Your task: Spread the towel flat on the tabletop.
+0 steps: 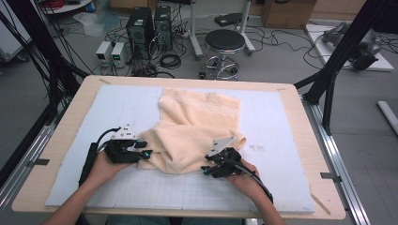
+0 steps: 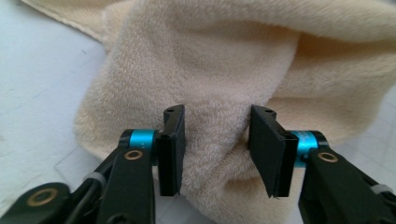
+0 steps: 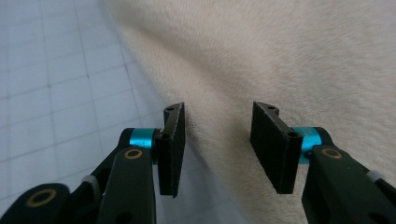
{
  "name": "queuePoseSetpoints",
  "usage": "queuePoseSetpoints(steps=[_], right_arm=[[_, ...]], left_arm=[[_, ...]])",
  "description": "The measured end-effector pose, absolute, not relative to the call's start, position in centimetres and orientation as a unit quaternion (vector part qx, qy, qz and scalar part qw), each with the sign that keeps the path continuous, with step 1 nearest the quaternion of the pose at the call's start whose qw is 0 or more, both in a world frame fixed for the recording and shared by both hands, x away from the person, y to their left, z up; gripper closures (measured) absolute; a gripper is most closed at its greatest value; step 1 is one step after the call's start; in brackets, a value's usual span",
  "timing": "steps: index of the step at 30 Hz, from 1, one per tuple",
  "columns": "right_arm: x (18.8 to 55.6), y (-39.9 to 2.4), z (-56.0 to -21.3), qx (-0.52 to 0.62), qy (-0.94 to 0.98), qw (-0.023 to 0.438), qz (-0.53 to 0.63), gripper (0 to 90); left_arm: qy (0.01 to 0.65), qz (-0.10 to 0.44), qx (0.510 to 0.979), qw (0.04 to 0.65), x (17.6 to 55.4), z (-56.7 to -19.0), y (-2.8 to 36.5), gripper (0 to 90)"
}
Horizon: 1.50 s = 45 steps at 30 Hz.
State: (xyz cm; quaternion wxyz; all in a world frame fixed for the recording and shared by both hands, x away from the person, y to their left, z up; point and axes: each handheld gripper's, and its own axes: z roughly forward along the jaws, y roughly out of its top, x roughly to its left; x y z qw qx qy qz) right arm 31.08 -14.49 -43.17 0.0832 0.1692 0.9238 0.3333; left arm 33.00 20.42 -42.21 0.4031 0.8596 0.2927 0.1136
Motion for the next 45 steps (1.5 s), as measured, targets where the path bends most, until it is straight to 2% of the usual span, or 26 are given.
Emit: queuePoseSetpoints(steps=[2,5,8,14,18,23,28,33,35,37,39,43,45], right_arm=[[31.1,-14.4,-43.2,0.168,0.923,0.09,0.335,58.8],[31.3,-14.7,-43.1,0.17,0.923,0.1,0.331,78.6],[31.3,-15.1,-42.8,0.168,0.924,0.088,0.333,82.1],[29.0,-17.5,-39.9,0.151,0.913,0.095,0.367,82.2],[27.0,-20.3,-37.2,0.16,0.9,0.119,0.386,82.2],[26.3,-23.2,-34.4,0.171,0.893,0.15,0.388,82.2],[30.6,-23.5,-34.3,0.211,0.894,0.163,0.361,81.9],[37.0,-22.3,-38.1,0.277,0.894,0.14,0.323,81.4],[39.0,-22.4,-39.5,0.301,0.892,0.127,0.313,80.0],[40.3,-22.6,-40.4,0.323,0.884,0.119,0.317,73.9],[40.6,-22.8,-40.5,0.325,0.879,0.123,0.325,67.3],[39.3,-23.2,-38.9,0.313,0.872,0.139,0.351,62.1],[38.3,-23.3,-37.9,0.303,0.867,0.146,0.368,61.2]], left_arm=[[0.296,0.114,0.863,0.393,33.4,-42.6,19.9,65.8],[0.296,0.122,0.864,0.39,33.4,-42.6,19.5,80.9],[0.293,0.129,0.861,0.396,32.7,-41.8,19.9,84.1],[0.282,0.151,0.842,0.434,29.4,-39.0,21.5,84.9],[0.274,0.171,0.835,0.445,27.4,-36.9,22.2,84.9],[0.263,0.178,0.832,0.455,27.9,-35.0,21.8,85.0],[0.293,0.187,0.84,0.416,32.8,-36.6,19.2,84.8],[0.369,0.166,0.831,0.382,38.9,-40.2,18.1,84.6],[0.381,0.157,0.83,0.376,40.4,-41.2,17.9,84.3],[0.381,0.155,0.833,0.371,40.9,-41.4,17.8,82.2],[0.378,0.151,0.829,0.382,40.7,-41.1,17.9,74.2],[0.364,0.154,0.827,0.4,39.5,-39.7,18.7,63.2],[0.353,0.152,0.825,0.413,38.5,-39.0,19.2,61.9]])
